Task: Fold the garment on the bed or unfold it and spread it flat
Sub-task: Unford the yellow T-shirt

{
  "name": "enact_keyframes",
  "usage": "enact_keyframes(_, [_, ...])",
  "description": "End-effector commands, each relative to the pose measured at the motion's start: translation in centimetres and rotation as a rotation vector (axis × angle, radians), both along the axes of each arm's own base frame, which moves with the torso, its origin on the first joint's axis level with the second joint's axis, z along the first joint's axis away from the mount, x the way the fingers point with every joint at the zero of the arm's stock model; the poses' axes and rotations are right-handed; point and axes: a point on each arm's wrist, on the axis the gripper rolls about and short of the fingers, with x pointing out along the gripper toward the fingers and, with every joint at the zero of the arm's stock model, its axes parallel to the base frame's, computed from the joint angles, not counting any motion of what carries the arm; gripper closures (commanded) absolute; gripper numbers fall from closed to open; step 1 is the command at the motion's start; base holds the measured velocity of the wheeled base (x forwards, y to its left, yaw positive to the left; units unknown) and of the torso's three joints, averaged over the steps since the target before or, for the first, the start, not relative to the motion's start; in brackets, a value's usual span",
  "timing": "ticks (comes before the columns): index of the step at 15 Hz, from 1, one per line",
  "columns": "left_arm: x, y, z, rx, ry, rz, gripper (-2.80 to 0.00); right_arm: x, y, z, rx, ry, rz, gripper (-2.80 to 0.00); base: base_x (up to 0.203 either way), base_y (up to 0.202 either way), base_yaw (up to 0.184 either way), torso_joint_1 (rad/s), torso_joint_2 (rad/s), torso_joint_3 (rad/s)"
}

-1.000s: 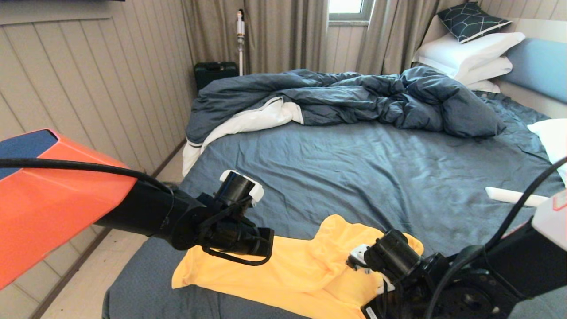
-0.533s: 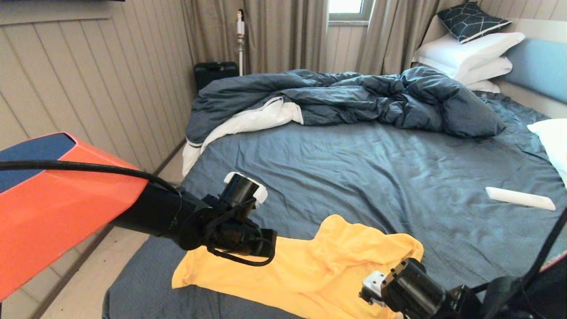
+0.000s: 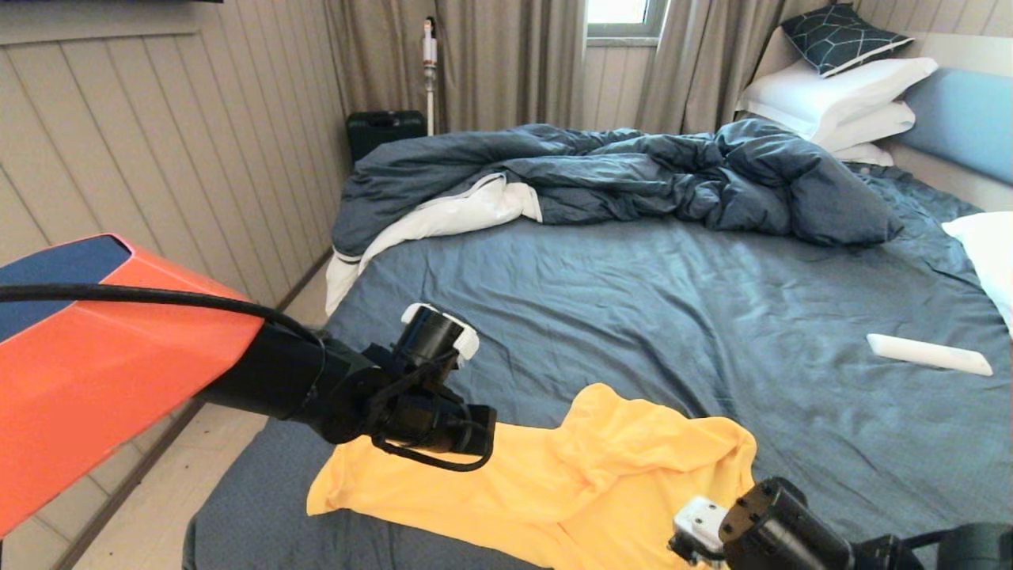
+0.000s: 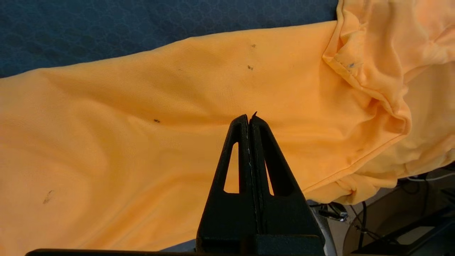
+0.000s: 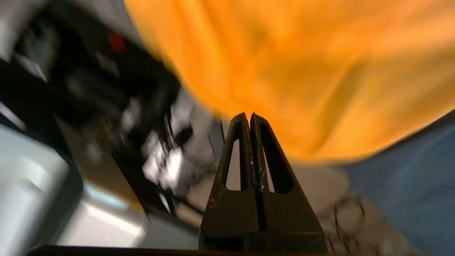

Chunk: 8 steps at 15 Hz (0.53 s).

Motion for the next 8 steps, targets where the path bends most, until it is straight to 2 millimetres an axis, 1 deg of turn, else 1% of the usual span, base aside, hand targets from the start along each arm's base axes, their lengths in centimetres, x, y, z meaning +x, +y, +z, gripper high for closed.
enact_keyframes(1, [-0.2,0.2,1.2,-0.021,-0.02,0.006,0.0,2.2,0.2,3.5,0.108,-0.138,-0.061,0.0,0.0,0.0,0.0,0.0,0.0,0.0])
enact_keyframes(3, [-0.7,0.6,2.8,-0.047,-0.045,0.012,0.0,5.4,0.1,6.6,0.171,-0.244,-0.137,0.0,0.0,0.0,0.0,0.0,0.0,0.0])
enact_keyframes(4, [-1.1,1.0,3.8,-0.067,-0.057,0.022,0.0,7.1,0.3,7.5,0.173,-0.256,-0.164,-1.11,0.0,0.0,0.0,0.0,0.0,0.0])
enact_keyframes(5, [-1.6,1.4,4.5,-0.076,-0.061,0.031,0.0,8.5,0.7,7.6,0.16,-0.243,-0.176,-2.8,0.0,0.0,0.0,0.0,0.0,0.0])
enact_keyframes(6, [-2.1,1.8,4.9,-0.068,-0.062,0.045,0.0,9.8,1.3,7.2,0.146,-0.224,-0.183,-2.8,0.0,0.0,0.0,0.0,0.0,0.0])
enact_keyframes(8, [-3.0,2.7,4.6,-0.024,-0.06,0.076,0.0,11.7,2.3,6.2,0.127,-0.192,-0.182,-2.8,0.0,0.0,0.0,0.0,0.0,0.0])
